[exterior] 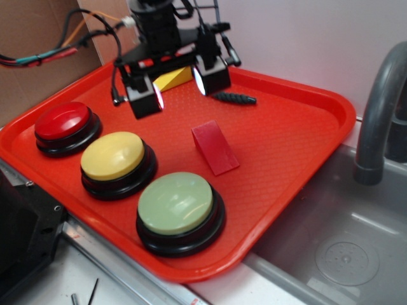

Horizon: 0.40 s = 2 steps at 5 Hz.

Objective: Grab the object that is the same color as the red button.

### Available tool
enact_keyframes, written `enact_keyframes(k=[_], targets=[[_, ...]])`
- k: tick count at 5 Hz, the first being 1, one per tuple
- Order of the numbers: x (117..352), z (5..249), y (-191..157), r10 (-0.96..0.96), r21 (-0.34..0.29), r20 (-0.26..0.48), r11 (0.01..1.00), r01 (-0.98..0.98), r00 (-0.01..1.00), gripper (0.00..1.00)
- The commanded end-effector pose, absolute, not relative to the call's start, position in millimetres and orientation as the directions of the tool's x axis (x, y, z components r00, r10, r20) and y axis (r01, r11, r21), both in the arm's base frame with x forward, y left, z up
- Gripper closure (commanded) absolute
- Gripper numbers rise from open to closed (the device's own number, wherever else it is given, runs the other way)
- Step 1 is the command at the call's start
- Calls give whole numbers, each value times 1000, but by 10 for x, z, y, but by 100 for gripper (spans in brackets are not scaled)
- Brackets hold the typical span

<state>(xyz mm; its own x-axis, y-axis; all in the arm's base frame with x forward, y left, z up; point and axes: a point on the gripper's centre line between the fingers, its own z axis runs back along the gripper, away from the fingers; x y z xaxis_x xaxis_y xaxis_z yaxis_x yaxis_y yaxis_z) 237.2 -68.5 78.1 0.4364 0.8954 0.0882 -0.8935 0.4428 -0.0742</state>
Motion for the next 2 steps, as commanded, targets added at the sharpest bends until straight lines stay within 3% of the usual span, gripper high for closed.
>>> enact_keyframes(k=[1,2], targets=[[2634,386,-729,898,-46,138,427,-903,418,0],[2651,268,-771,889,-32,140,444,-895,436,0]])
